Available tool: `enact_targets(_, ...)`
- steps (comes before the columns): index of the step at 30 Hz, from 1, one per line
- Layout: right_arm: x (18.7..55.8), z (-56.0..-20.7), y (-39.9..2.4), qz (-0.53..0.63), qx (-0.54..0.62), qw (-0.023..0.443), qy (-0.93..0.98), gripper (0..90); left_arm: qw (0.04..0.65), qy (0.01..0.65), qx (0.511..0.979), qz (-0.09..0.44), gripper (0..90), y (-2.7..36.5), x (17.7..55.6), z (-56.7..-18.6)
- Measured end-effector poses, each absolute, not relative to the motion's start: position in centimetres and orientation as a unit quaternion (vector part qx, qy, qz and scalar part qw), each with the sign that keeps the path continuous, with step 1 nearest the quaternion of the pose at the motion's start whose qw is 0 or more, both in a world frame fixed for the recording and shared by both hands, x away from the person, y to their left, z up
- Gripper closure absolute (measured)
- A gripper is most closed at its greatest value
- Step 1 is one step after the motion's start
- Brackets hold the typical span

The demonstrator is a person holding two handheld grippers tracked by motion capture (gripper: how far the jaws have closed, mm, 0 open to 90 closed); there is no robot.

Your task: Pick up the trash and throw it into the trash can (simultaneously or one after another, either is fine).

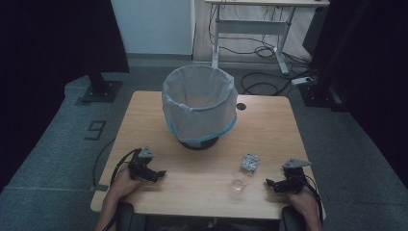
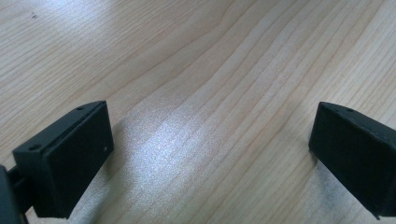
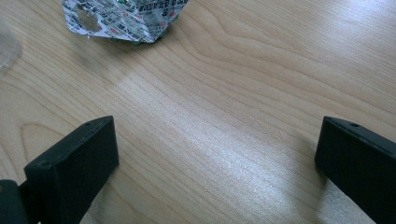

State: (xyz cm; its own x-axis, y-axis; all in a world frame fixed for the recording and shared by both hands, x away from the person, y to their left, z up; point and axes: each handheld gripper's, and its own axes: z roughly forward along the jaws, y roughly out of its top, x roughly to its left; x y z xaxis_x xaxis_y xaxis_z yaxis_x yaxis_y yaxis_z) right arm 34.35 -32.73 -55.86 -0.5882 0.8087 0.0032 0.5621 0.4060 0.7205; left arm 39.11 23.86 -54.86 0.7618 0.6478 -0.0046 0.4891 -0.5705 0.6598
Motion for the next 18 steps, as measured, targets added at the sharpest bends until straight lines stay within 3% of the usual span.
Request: enact_targets(18,34.28,-55.84,-32.62,0.349,0.422,0.178,0.818,0.0,0.333,0.32,0.879,0.118,0.0,23.97,39.17,-54.86)
